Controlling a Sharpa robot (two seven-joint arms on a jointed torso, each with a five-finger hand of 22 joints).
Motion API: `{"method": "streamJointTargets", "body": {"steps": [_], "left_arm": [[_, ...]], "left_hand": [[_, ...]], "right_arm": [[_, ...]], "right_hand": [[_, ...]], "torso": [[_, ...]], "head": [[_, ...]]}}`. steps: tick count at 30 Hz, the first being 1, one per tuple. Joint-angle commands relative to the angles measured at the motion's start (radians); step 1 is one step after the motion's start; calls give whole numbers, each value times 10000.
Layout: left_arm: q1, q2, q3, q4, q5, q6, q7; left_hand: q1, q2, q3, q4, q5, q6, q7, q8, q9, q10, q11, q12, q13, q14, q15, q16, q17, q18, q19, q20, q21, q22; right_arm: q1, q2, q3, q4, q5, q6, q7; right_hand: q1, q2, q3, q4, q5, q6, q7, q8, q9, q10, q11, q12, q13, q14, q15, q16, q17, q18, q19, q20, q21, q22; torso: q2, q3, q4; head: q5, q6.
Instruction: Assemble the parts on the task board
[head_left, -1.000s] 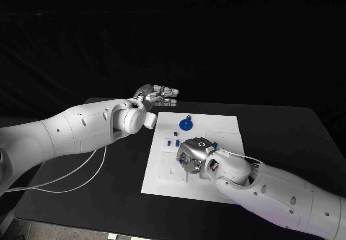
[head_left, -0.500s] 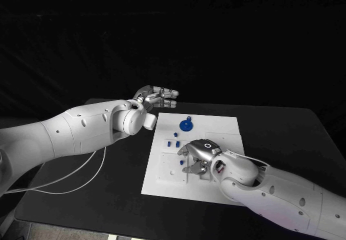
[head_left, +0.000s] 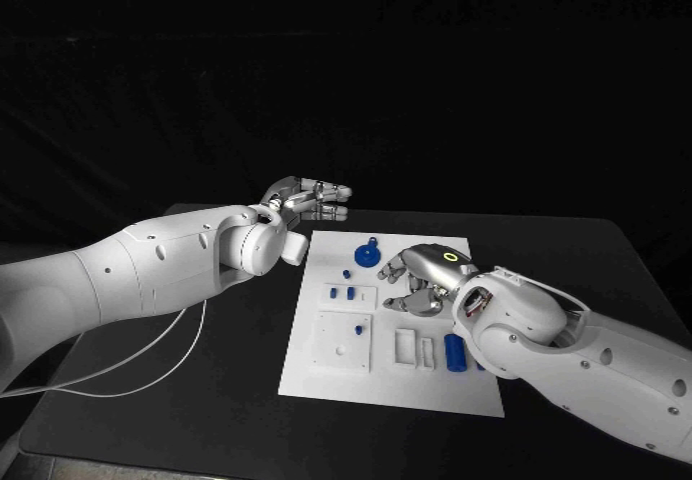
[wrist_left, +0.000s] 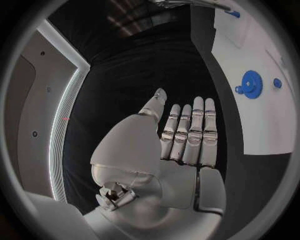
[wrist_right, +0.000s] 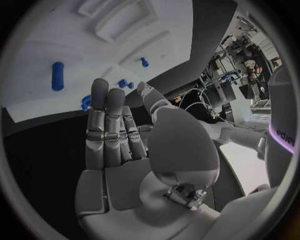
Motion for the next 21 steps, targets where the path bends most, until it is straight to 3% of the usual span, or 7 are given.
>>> {"method": "streamJointTargets", "body": {"steps": [1,5,10,14,16,18,21], "left_arm": [[34,3,9,15,45,134,56],[33,2,8,8,45,150,65],[32,0,8,5,45,166,66],[32,-6,7,13,45,170,63],[32,-2,7,14,45,176,63],[32,7,8,17,45,183,56],[32,7,8,18,45,170,34]], "left_hand": [[40,-49,4,75,3,-53,48,9,-3,-47,-1,58,4,-44,6,-14,-9,93,31,59,40,-15],[40,-49,4,75,3,-53,48,9,-3,-47,-1,58,4,-44,6,-14,-9,93,31,59,40,-15],[40,-49,4,75,3,-53,48,9,-3,-47,-1,58,4,-44,6,-14,-9,93,31,59,40,-15],[40,-49,4,75,3,-53,48,9,-3,-47,-1,58,4,-44,6,-14,-9,93,31,59,40,-15],[40,-49,4,75,3,-53,48,9,-3,-47,-1,58,4,-44,6,-14,-9,93,31,59,40,-15],[40,-49,4,75,3,-53,48,9,-3,-47,-1,58,4,-44,6,-14,-9,93,31,59,40,-15],[86,-52,27,55,4,-86,70,7,-4,-33,-3,57,3,-36,1,-13,-8,92,33,53,55,-38]], "right_arm": [[127,-257,126,77,485,803,-132],[329,-621,283,-86,653,1310,-182],[421,-749,348,-487,670,1755,-213],[417,-661,362,-738,660,1929,-180],[387,-586,362,-862,610,1950,-196],[339,-478,339,-1050,514,2026,-228],[286,-381,288,-1225,457,2089,-228]], "right_hand": [[-232,-49,302,-204,-28,51,13,-13,10,127,-20,-45,-4,-8,-69,75,4,-115,333,-104,81,28],[-345,-46,433,-388,-27,71,-50,-15,9,96,-30,-46,-1,-18,-73,103,18,-126,313,-109,112,52],[-332,-34,194,-368,-186,-30,-14,-13,8,-178,30,-48,4,22,-34,153,36,-69,349,-86,160,74],[-195,-57,-184,-118,-538,-264,-8,-18,1,-411,82,-39,4,9,25,160,20,7,335,-3,150,34],[26,-118,-576,365,-1002,-387,-42,-14,1,-585,101,-10,4,-3,44,169,-6,13,339,23,102,-56],[140,-206,-426,534,-1226,-376,-73,-36,-9,-729,122,-20,4,5,54,183,-19,8,351,24,133,-90],[181,-192,-381,579,-1204,-334,-98,-20,-1,-741,125,-34,1,1,49,185,-27,9,345,24,138,-112]], "torso": [[-12,3,-16],[-8,1,-20],[0,9,-28],[0,21,-50],[3,23,-33],[-1,18,-35],[-3,1,-11]], "head": [[-100,71],[-165,112],[-277,185],[-325,266],[-368,282],[-419,270],[-455,250]]}}
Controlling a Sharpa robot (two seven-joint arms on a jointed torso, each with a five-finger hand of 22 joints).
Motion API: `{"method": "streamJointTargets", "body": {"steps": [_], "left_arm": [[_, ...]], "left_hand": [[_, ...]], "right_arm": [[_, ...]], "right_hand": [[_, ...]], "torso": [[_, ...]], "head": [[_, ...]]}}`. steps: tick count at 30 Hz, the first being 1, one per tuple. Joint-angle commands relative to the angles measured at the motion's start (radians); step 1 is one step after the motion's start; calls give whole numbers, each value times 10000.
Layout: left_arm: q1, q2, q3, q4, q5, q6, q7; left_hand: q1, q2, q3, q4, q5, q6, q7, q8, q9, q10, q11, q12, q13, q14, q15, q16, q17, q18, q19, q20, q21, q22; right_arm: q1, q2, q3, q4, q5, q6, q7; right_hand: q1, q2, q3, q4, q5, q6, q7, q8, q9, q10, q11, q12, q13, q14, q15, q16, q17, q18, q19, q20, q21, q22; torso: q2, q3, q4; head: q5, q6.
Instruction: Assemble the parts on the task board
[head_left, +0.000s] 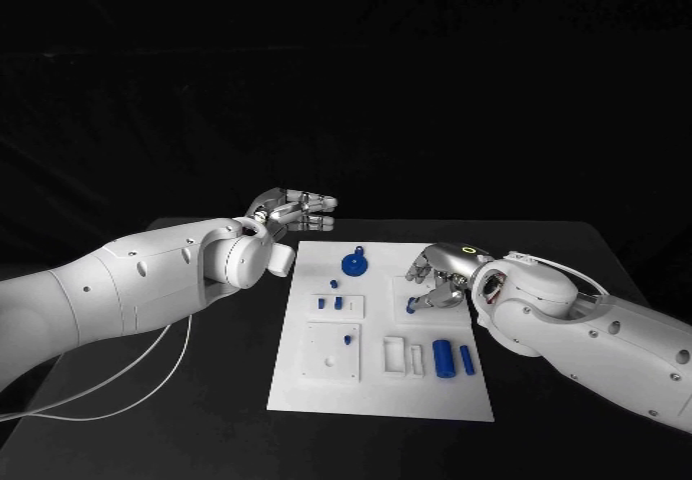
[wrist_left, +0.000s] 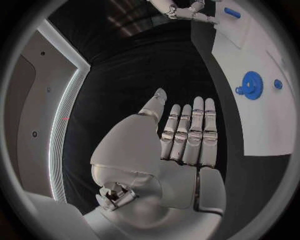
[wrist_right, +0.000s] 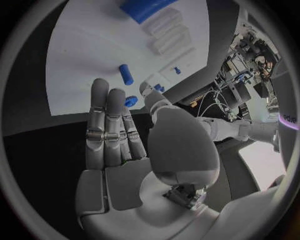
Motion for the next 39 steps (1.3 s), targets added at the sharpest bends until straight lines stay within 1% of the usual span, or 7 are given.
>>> {"method": "streamJointTargets", "body": {"steps": [1,4,10,14,22,29,39], "left_arm": [[32,10,10,23,43,133,33],[32,-4,10,14,43,99,35],[32,-14,10,9,43,81,51],[32,-16,10,6,43,75,59],[32,-14,9,-27,43,80,66],[31,0,8,-84,43,91,64],[31,14,7,-104,43,129,38]], "left_hand": [[86,-52,11,40,4,-45,29,7,-4,-33,-2,57,3,-35,1,-14,-8,93,33,53,55,-17],[95,-51,13,32,4,-74,43,1,-4,-32,-1,57,3,-33,2,-13,-8,94,37,52,60,-19],[112,-45,19,24,4,-61,35,14,-2,-17,-6,59,4,-22,-4,-10,-7,96,43,49,68,-23],[132,-37,25,14,6,-60,36,16,-2,-21,-3,55,3,-18,-5,-10,-7,98,47,45,74,-26],[137,-36,26,12,6,-60,36,16,-3,-29,-1,55,3,-22,-3,-13,-8,100,53,46,79,-28],[127,-29,22,24,6,-55,36,18,-2,-30,-3,58,3,-22,-2,-14,-9,106,52,49,82,-37],[127,-29,22,24,6,-55,36,18,-2,-30,-3,58,3,-22,-2,-14,-9,106,52,49,82,-37]], "right_arm": [[-75,90,-50,-176,-133,512,-56],[-150,171,-83,-283,-198,484,-31],[-278,289,-107,-402,-293,441,14],[-332,343,-125,-465,-407,403,13],[-412,396,-147,-513,-486,-23,89],[-438,383,-155,-500,-547,-597,129],[-476,386,-157,-457,-618,-1034,101]], "right_hand": [[107,13,33,41,3,43,-32,-19,1,-40,-23,-15,0,0,44,67,-15,42,355,82,4,-17],[134,57,97,-8,56,165,-55,-16,5,52,-52,-14,-1,8,23,72,-20,19,358,62,24,-25],[-27,219,553,-351,37,468,-110,-17,7,357,-167,-35,-8,84,-93,104,-10,-119,365,-58,183,-15],[-362,181,1977,-817,-307,689,-110,-28,3,695,-219,-57,-13,111,-119,154,32,-134,352,-88,352,79],[-744,160,3212,-1000,-438,1182,-106,-13,14,1271,-305,-60,-10,201,-104,278,125,-131,363,-81,629,266],[-738,385,3860,-1035,-529,1712,-196,8,46,1843,-475,-54,5,308,-237,370,225,-208,370,-207,913,457],[-587,696,4019,-1297,-476,2393,-350,37,116,2590,-714,-17,37,331,-410,398,347,-305,349,-376,1094,636]], "torso": [[7,-8,27],[17,5,24],[8,-11,35],[8,-9,31],[2,-9,19],[2,-10,15],[3,-11,14]], "head": [[-62,-11],[-72,-19],[-92,-70],[-79,-93],[-64,-122],[-65,-131],[-63,-147]]}}
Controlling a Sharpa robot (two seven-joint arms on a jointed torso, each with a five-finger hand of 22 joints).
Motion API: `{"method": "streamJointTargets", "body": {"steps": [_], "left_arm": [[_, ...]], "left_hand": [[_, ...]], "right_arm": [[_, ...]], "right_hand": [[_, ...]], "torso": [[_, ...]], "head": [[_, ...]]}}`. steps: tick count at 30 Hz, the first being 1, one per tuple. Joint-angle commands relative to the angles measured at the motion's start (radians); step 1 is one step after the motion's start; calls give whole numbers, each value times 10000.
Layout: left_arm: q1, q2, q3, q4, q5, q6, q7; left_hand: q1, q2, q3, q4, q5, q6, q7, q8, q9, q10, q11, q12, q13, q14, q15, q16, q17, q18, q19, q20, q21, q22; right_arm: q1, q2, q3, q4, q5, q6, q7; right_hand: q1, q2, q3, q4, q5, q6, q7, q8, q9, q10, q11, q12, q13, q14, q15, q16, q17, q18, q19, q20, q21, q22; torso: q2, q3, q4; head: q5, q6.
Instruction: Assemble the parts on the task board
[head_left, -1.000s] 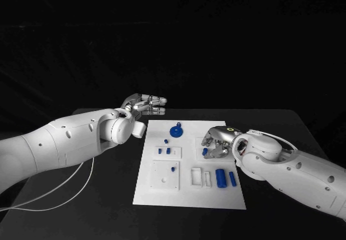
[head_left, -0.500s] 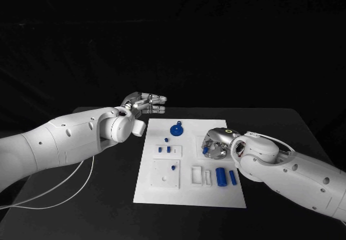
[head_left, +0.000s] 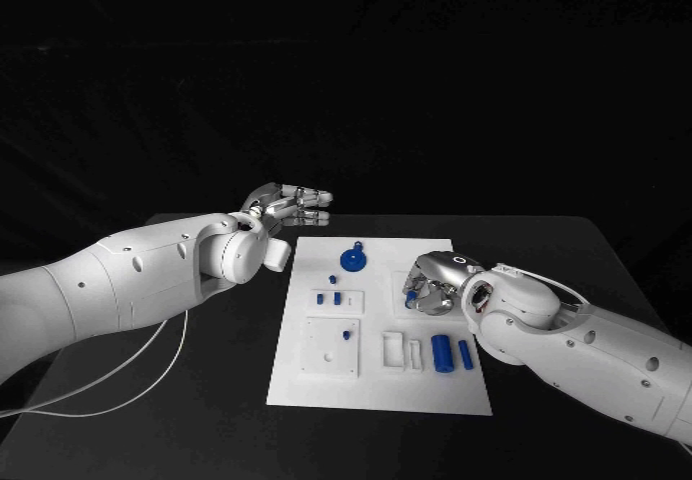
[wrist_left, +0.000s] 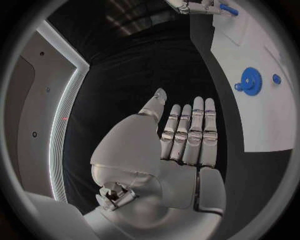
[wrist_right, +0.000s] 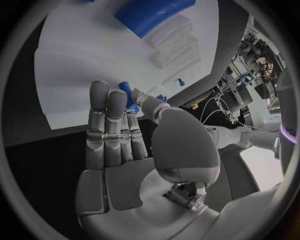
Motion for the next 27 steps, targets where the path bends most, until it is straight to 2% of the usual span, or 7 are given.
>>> {"method": "streamJointTargets", "body": {"steps": [1,10,13,15,19,24,27], "left_arm": [[31,26,9,8,41,135,46],[29,56,9,-36,41,174,24],[26,135,9,-119,41,193,19],[25,173,8,-154,41,208,16],[22,213,7,-209,41,245,2],[20,221,2,-270,38,255,-9],[20,225,0,-301,37,251,-10]], "left_hand": [[88,10,15,18,6,-43,23,18,-2,-30,-2,58,4,-22,-2,-14,-9,106,52,49,29,-9],[110,1,14,10,6,-34,20,20,-2,-46,1,57,4,-29,-1,-16,-10,110,52,52,36,-25],[103,17,15,19,7,-14,17,22,-2,-47,0,59,4,-27,0,-13,-8,111,49,53,40,-35],[103,17,15,19,7,-14,17,22,-2,-47,0,59,4,-27,0,-13,-8,111,49,53,40,-35],[97,24,15,19,7,-7,14,23,-2,-49,0,59,4,-31,0,-13,-8,108,44,54,42,-41],[121,43,32,6,14,-9,12,21,-3,-50,-2,60,4,-34,1,-13,-7,108,42,54,44,-44],[121,43,32,6,14,-9,12,21,-3,-50,-2,60,4,-34,1,-13,-7,108,42,54,44,-44]], "right_arm": [[-20,17,-2,29,-204,-453,60],[-61,2,2,119,-206,-538,109],[-66,-43,48,224,-101,-494,141],[-67,-70,87,299,-58,-480,151],[-64,-117,209,506,36,-499,170],[-37,-98,426,682,110,-612,207],[-2,16,507,626,167,-700,223]], "right_hand": [[65,159,28,-117,68,228,-34,81,45,242,-49,32,35,3,-106,64,26,0,365,-85,47,37],[-93,128,607,-369,475,575,-127,58,120,607,-129,9,45,16,-210,95,114,-30,349,-211,228,278],[-132,123,666,-421,492,600,-137,56,132,630,-136,8,45,20,-215,115,142,-23,339,-215,266,353],[-131,120,671,-432,508,607,-140,57,134,637,-138,9,45,19,-216,117,145,-23,340,-215,271,363],[-146,125,669,-459,489,632,-145,55,141,661,-144,6,44,17,-220,125,158,-22,330,-216,278,405],[-159,135,607,-477,476,676,-157,55,152,696,-159,5,45,25,-227,131,165,-27,333,-222,276,442],[-154,154,566,-480,411,690,-162,56,155,707,-166,5,45,29,-230,136,169,-31,339,-225,272,455]], "torso": [[1,-1,-2],[1,5,6],[0,12,22],[3,0,19],[-2,-8,-13],[-6,1,-1],[-4,1,0]], "head": [[-5,-10],[-21,-7],[32,-12],[49,-8],[82,10],[107,20],[107,24]]}}
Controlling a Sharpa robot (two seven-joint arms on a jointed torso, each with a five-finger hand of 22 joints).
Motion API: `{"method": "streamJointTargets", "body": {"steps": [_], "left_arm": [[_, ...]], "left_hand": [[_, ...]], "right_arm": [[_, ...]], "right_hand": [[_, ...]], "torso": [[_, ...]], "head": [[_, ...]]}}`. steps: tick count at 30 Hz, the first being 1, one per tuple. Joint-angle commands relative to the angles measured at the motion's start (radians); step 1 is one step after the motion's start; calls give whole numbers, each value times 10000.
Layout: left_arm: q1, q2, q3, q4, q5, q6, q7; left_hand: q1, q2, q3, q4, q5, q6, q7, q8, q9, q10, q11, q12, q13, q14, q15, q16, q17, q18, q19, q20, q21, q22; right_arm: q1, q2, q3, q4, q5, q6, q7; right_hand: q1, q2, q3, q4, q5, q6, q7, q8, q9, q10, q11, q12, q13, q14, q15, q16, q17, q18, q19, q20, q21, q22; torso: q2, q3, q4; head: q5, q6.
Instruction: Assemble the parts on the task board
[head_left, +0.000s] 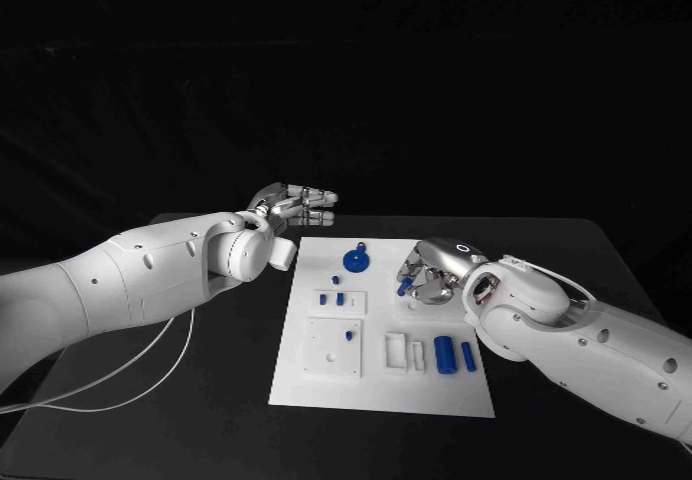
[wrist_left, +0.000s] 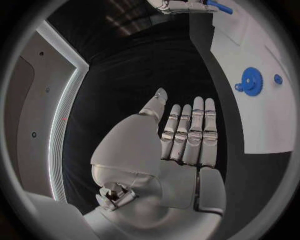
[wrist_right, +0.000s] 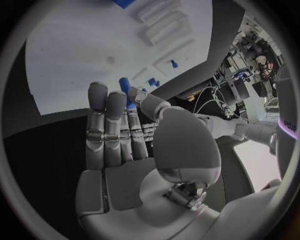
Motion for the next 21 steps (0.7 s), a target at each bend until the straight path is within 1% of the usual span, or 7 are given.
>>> {"method": "streamJointTargets", "body": {"steps": [1,6,9,13,16,18,21], "left_arm": [[20,26,6,-20,36,162,33],[20,46,5,-45,36,168,33],[20,60,4,-63,36,169,33],[21,101,4,-106,36,146,43],[23,112,4,-113,36,123,40],[24,119,3,-118,36,110,36],[24,131,3,-125,36,100,36]], "left_hand": [[68,-10,31,6,14,-8,13,21,-3,-50,-1,60,3,-33,1,-13,-7,108,42,53,44,-8],[68,-10,31,6,14,-8,13,21,-3,-50,-1,60,3,-33,1,-13,-7,108,42,53,44,-8],[68,-10,31,6,14,-8,13,21,-3,-50,-1,60,3,-33,1,-13,-7,108,42,53,44,-8],[39,-17,33,-2,13,-13,17,20,-3,-58,1,60,3,-40,2,-6,0,109,30,57,58,-21],[6,-40,9,17,8,-50,28,9,-4,-56,2,60,4,-42,4,-8,-2,107,28,58,61,-25],[6,-40,9,17,8,-50,28,9,-4,-56,2,60,4,-42,4,-8,-2,107,28,58,61,-25],[9,-59,0,22,7,-86,40,4,-5,-54,6,60,4,-41,5,-9,-3,104,21,59,58,-31]], "right_arm": [[31,132,41,-59,128,-209,153],[90,474,83,-301,223,-343,243],[132,703,91,-426,243,-387,303],[202,1133,80,-766,233,-417,368],[229,1398,18,-933,228,-387,368],[242,1559,-70,-997,219,-368,368],[252,1735,-183,-1033,181,-357,368]], "right_hand": [[-61,40,-22,-24,-36,75,21,58,19,323,-233,47,38,0,-94,43,12,180,342,-81,36,15],[-69,59,-70,-24,-34,80,22,57,21,328,-236,46,38,5,-95,49,12,175,347,-82,19,26],[-69,74,-138,-25,12,76,22,57,22,324,-238,46,38,4,-97,52,9,169,349,-83,6,37],[-66,90,-166,-40,56,74,25,57,22,320,-236,44,37,2,-96,53,6,169,349,-83,-6,45],[-70,98,-173,-39,74,66,26,55,20,316,-234,44,37,0,-95,51,4,169,350,-83,-10,46],[-73,103,-183,-46,82,62,28,56,19,311,-232,43,37,0,-94,50,1,169,350,-82,-15,48],[-74,118,-190,-56,91,56,27,56,18,308,-231,44,37,2,-94,49,-3,170,355,-83,-20,50]], "torso": [[0,-1,2],[-2,-14,-8],[1,-9,-7],[3,-26,20],[19,-31,45],[21,-12,46],[17,-12,51]], "head": [[12,14],[29,41],[54,30],[44,26],[57,12],[84,-8],[123,-20]]}}
